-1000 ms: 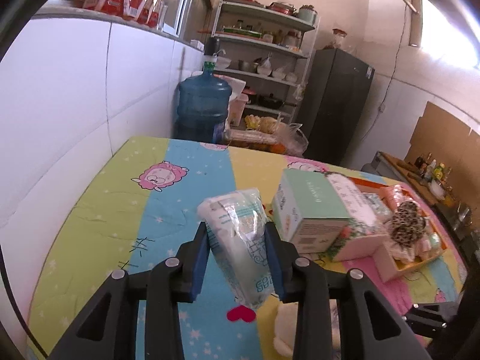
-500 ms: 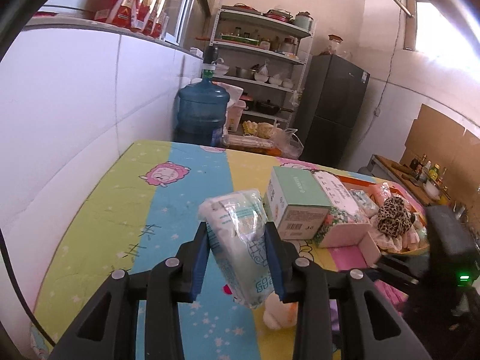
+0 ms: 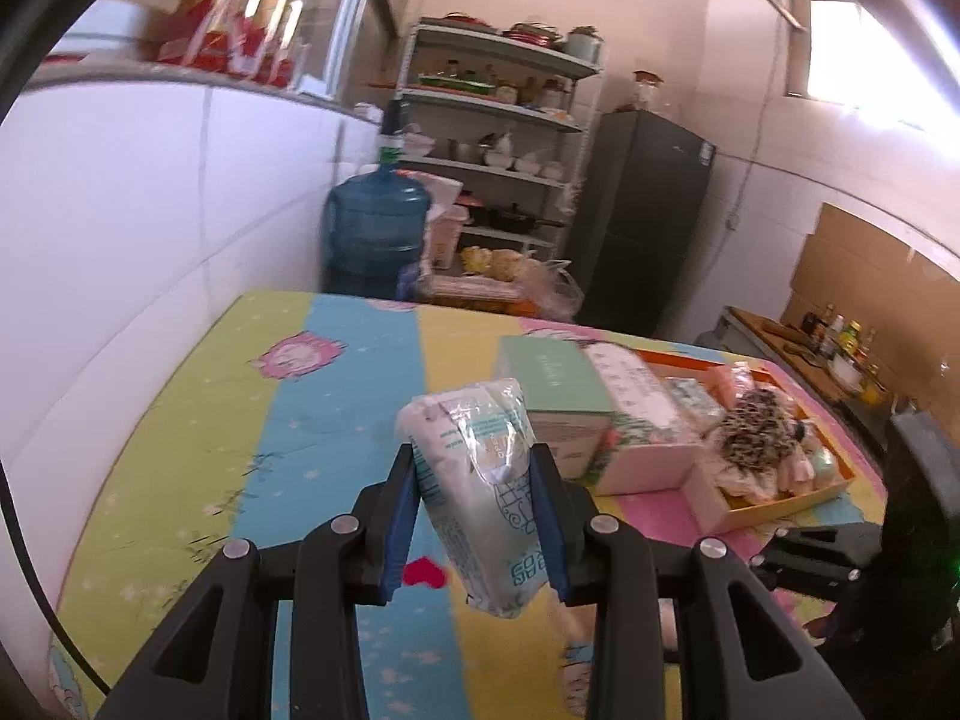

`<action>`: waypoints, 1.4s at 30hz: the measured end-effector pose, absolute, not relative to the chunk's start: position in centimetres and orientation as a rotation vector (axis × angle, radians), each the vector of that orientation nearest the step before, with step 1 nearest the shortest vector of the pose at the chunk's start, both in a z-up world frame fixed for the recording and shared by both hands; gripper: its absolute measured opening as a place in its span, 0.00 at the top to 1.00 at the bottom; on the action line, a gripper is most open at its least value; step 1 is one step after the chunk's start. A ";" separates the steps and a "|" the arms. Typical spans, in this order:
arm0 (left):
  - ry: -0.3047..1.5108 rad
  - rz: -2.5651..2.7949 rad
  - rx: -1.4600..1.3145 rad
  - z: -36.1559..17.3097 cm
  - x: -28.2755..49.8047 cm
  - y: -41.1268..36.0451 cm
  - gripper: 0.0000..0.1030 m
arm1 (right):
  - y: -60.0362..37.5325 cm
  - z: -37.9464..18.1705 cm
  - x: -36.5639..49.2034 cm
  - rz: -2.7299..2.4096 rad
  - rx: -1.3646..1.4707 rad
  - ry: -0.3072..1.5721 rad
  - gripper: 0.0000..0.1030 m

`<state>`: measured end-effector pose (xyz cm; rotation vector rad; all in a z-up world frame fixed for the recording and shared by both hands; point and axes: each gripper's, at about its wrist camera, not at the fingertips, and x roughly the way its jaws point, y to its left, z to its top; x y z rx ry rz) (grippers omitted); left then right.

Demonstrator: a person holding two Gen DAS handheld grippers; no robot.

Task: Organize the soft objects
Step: 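Carry the wipes pack with the left gripper while the right carries the teddy bear over the box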

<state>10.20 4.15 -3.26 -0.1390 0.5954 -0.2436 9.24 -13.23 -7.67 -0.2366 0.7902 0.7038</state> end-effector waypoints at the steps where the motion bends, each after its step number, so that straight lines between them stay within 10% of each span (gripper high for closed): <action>1: 0.590 -0.258 -0.134 -3.0 10.2 3.6 0.65 | -13.9 -7.2 9.0 0.681 -0.222 0.775 0.59; 42: 0.593 -0.679 -0.006 -1.9 15.2 -26.3 0.65 | -43.9 -3.0 9.7 -0.062 0.075 0.577 0.59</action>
